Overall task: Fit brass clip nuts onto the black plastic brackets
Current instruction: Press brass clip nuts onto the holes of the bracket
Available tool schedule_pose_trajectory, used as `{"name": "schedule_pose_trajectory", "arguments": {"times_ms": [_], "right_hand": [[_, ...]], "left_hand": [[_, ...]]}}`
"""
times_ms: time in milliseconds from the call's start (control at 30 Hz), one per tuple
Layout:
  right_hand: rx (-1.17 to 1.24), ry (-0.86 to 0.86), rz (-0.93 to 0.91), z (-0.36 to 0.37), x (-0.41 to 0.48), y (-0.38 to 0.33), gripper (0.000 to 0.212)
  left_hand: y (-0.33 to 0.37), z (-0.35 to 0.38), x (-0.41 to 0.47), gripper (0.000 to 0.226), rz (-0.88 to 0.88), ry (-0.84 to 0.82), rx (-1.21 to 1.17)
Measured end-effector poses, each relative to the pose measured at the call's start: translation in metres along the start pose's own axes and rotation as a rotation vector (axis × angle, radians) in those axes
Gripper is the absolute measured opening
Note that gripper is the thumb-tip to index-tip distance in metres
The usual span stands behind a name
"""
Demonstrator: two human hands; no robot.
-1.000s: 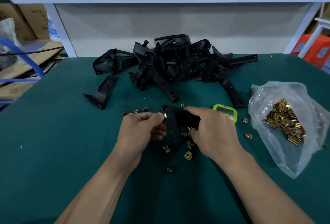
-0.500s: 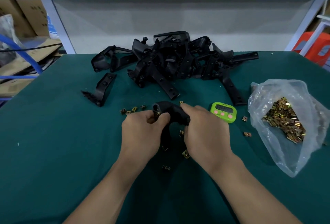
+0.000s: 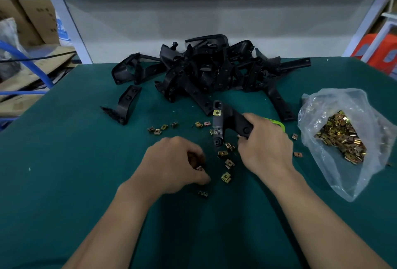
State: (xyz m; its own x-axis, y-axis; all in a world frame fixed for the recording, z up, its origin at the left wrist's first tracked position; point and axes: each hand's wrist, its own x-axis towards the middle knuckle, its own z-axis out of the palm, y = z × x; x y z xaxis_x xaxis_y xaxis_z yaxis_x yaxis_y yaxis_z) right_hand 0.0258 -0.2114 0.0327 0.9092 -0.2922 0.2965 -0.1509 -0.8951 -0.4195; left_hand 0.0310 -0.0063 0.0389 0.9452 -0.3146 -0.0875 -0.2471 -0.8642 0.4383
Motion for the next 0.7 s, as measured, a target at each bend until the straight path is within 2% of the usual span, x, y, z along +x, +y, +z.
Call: {"name": "schedule_pose_trajectory", "arguments": {"times_ms": [200, 333, 400, 467, 533, 633, 700], "right_hand": [[0.053, -0.042, -0.007, 0.004, -0.003, -0.001, 0.027], [0.093, -0.037, 0.022, 0.005, -0.002, 0.0, 0.029], [0.105, -0.036, 0.02, 0.005, -0.002, 0.0, 0.03], [0.108, -0.038, 0.015, 0.006, -0.002, 0.0, 0.031], [0.117, -0.042, 0.02, 0.006, -0.002, 0.0, 0.032], [0.136, -0.036, 0.036, 0.006, 0.0, 0.001, 0.032], [0.133, -0.018, 0.049, 0.007, 0.0, 0.001, 0.031]], "left_hand": [[0.0, 0.004, 0.002, 0.006, 0.059, 0.116, -0.012], [0.004, 0.015, 0.005, 0.024, -0.098, 0.273, -0.578], [0.009, 0.019, 0.009, 0.024, -0.178, 0.291, -0.846], [0.011, 0.02, 0.01, 0.02, -0.194, 0.277, -0.981], [0.008, 0.021, 0.011, 0.021, -0.167, 0.29, -0.884], [0.003, 0.019, 0.008, 0.034, -0.103, 0.374, -0.533], [0.005, 0.021, 0.005, 0.033, -0.074, 0.421, -0.272]]}}
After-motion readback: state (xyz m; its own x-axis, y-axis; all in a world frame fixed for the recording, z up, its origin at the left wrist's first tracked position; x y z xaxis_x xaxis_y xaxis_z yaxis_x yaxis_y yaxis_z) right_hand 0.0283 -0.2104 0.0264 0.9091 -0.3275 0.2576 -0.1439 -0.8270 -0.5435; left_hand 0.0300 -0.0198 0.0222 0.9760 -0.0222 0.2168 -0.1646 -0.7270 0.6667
